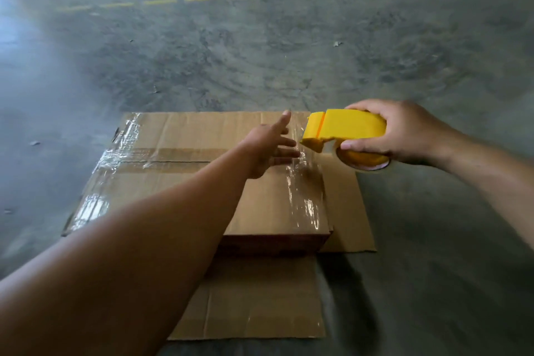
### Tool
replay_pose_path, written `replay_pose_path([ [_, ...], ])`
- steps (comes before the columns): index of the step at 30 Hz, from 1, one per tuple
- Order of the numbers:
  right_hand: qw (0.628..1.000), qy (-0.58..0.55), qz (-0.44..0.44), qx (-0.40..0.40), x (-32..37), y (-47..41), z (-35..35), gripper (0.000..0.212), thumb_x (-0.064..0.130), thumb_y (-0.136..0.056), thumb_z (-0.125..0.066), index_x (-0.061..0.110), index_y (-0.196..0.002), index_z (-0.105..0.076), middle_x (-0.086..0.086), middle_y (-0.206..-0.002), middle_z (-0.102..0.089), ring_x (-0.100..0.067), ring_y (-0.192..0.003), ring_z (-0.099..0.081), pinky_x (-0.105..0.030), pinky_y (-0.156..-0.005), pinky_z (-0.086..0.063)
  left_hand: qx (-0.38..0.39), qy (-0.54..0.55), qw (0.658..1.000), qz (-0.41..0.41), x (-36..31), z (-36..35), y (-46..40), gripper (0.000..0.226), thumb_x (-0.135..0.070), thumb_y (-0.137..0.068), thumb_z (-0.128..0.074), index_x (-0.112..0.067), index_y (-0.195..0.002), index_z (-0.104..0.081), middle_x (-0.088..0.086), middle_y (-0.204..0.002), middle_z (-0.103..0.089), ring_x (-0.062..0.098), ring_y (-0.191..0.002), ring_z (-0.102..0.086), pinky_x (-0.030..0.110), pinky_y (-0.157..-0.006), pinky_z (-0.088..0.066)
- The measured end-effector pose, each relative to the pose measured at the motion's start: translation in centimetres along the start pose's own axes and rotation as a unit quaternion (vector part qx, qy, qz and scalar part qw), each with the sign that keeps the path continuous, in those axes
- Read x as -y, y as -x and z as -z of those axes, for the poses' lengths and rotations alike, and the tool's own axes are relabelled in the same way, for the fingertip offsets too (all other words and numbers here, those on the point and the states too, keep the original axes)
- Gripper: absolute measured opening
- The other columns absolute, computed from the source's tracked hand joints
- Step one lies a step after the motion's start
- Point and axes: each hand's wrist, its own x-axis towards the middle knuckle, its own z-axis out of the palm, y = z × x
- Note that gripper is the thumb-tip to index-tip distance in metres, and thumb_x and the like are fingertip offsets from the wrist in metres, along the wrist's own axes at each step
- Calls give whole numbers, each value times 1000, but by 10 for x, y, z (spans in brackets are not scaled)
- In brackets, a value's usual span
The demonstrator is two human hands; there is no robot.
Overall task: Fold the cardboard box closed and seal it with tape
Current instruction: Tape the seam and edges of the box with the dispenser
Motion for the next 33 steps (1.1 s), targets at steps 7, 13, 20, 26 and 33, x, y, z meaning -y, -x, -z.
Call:
replay_pose_path([
  [7,999,-4,51,6,45,-10,-4,82,68,-57,-69,37,-130,-52,16,-116,-52,-9,-101,-50,-26,-77,-39,119,106,985,58,-6,25,27,51,-57,-100,-38,-14,-114,-62,9,-92,-72,20,-86,-72,30,-71,-52],
  [13,998,-22,65,6,63,-16,-17,81,68,-56,-71,36,-129,-53,16,-116,-54,-9,-101,-52,-24,-78,-40,91,191,976,44,-4,49,35,36,-39,-102,-47,-7,-109,-61,15,-84,-71,21,-80,-66,26,-58,-57],
  [20,997,-39,68,12,81,-18,-24,79,67,-58,-71,38,-129,-52,10,-122,-57,-13,-102,-54,-26,-78,-42,77,211,974,25,-4,67,48,32,-23,-104,-45,2,-97,-65,20,-82,-69,17,-69,-68,24,-62,-58],
  [26,995,-70,74,8,96,-21,-30,82,68,-55,-70,36,-129,-54,9,-123,-59,-13,-103,-55,-25,-79,-42,44,202,978,13,-9,80,55,29,-19,-105,-43,2,-96,-62,15,-84,-52,15,-68,-68,22,-55,-57],
  [33,992,-84,89,18,123,-36,-38,78,67,-56,-70,39,-127,-54,11,-118,-59,-10,-98,-54,-16,-72,-40,42,193,978,61,-21,118,67,23,-2,-103,-41,6,-96,-61,19,-75,-72,15,-61,-71,19,-60,-57],
])
